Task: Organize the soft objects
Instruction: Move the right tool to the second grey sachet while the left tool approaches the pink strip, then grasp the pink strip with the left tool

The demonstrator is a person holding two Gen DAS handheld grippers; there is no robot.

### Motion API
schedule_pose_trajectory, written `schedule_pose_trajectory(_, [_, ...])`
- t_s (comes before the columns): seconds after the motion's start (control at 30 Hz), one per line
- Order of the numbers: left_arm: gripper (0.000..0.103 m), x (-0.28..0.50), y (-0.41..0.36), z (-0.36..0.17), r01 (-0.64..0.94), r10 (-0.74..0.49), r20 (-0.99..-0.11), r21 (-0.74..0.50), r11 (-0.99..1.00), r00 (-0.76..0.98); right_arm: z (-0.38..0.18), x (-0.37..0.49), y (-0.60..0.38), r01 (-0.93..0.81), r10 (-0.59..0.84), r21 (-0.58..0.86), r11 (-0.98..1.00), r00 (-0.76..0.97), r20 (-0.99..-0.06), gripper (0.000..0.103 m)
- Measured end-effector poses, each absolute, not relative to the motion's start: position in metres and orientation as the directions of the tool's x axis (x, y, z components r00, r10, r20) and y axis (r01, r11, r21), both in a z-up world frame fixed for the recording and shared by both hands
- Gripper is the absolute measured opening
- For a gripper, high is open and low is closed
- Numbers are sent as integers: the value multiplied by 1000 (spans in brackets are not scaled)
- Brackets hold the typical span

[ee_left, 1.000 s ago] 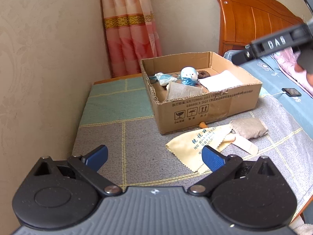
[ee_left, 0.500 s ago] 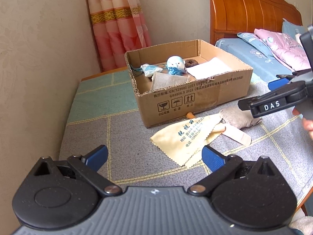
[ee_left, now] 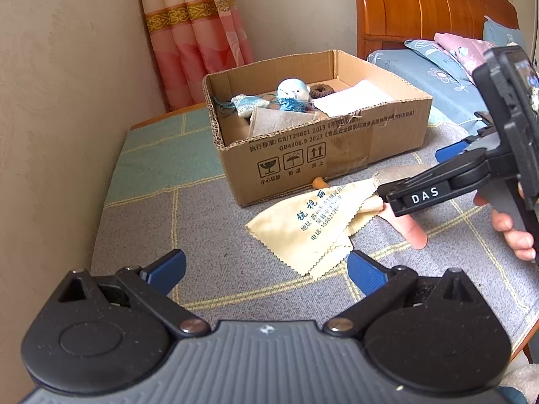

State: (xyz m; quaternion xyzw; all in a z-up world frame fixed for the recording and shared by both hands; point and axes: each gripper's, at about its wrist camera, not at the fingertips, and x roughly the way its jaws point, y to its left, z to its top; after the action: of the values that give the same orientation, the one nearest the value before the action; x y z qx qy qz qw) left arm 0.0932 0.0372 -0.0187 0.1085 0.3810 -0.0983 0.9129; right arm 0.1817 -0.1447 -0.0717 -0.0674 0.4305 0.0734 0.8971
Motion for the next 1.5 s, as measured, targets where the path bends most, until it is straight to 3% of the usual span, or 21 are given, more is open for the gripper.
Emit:
schedule_pose_trajectory(0.47, [102,98,22,-24,284,-90,-739,142,948,667,-78,168,-171,-198,80,-52,979,602,-794,103])
schedule_pose_trajectory(0.87, [102,96,14,-23,299,-90,-743,153,942,663,-77,129,-144,-362,198,-23,932,562,-803,103])
schedule_pose_trajectory(1.17, [102,97,4,-21,317,-126,-744,121,941,656,-75,121,-166,-290,67,-156,944,634,-770,103])
schedule_pose_trajectory(1.5, [95,104,-30,-26,389,-198,-765,74,918,613,-81,117,-189,-305,149,-66,950,630,-763,103])
